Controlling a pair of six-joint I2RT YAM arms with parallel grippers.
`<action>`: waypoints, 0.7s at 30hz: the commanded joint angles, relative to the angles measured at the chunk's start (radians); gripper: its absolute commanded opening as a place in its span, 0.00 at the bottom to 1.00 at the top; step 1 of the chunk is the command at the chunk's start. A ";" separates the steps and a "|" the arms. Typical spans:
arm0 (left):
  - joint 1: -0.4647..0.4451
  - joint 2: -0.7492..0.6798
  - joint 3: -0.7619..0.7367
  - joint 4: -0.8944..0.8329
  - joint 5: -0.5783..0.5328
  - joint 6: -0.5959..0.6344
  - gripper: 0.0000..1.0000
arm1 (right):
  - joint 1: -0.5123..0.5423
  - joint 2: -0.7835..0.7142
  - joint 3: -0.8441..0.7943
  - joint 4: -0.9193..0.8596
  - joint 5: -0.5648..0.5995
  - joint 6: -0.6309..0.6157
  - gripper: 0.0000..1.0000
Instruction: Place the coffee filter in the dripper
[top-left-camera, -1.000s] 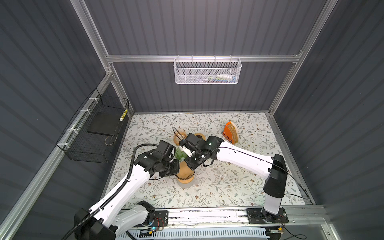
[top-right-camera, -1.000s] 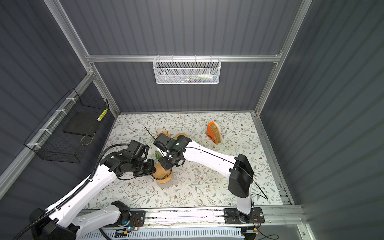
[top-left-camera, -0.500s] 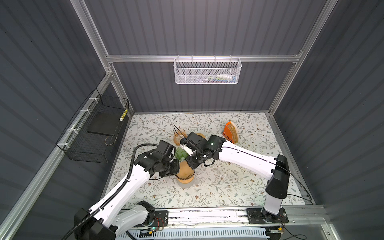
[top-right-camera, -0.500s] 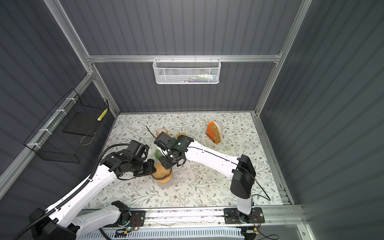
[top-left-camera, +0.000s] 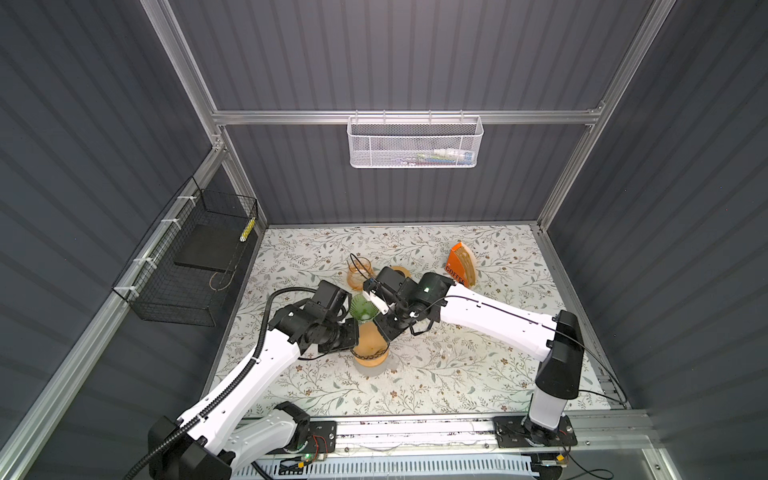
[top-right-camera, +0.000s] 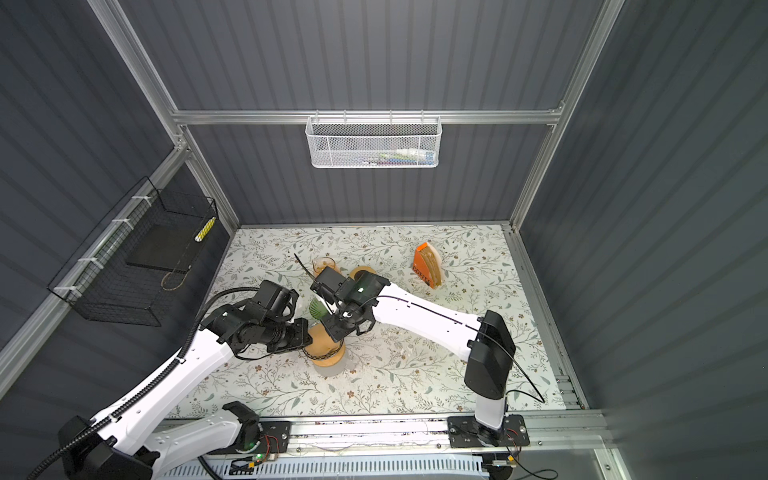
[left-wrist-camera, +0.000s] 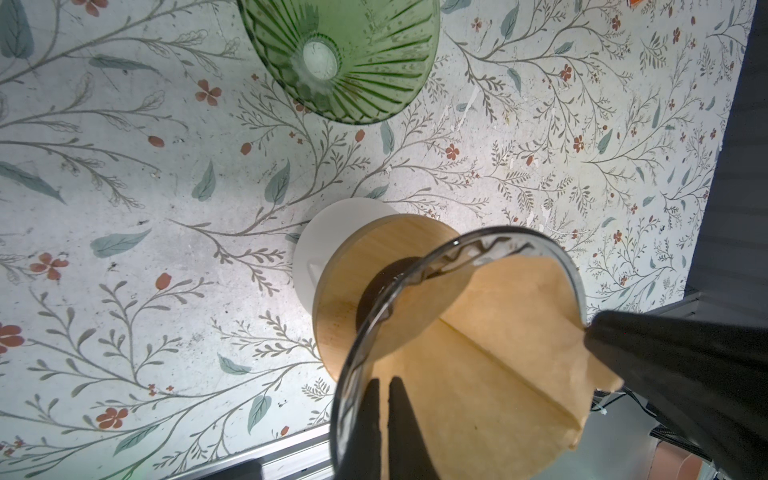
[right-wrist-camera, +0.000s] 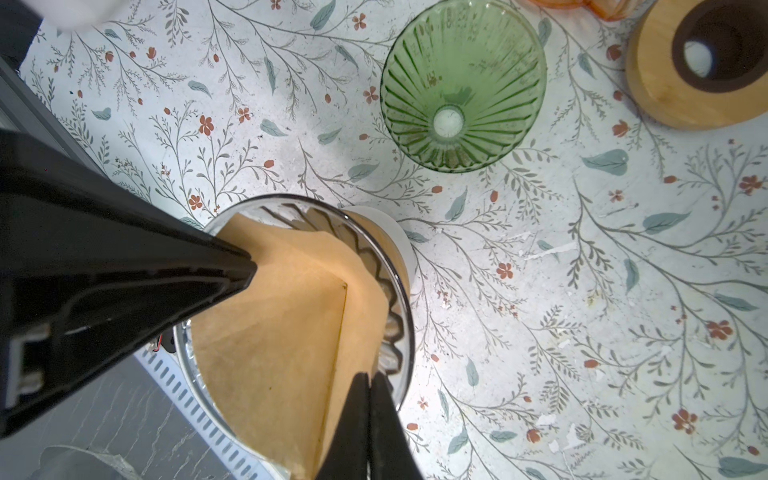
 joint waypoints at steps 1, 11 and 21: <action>-0.007 0.006 0.019 -0.021 -0.008 0.004 0.09 | 0.004 -0.036 -0.021 -0.004 0.012 0.013 0.07; -0.007 0.016 0.012 -0.014 -0.008 0.006 0.09 | 0.006 -0.027 -0.054 0.014 -0.005 0.021 0.07; -0.007 0.017 0.013 -0.011 -0.007 0.006 0.09 | 0.006 -0.003 -0.061 0.027 -0.007 0.018 0.07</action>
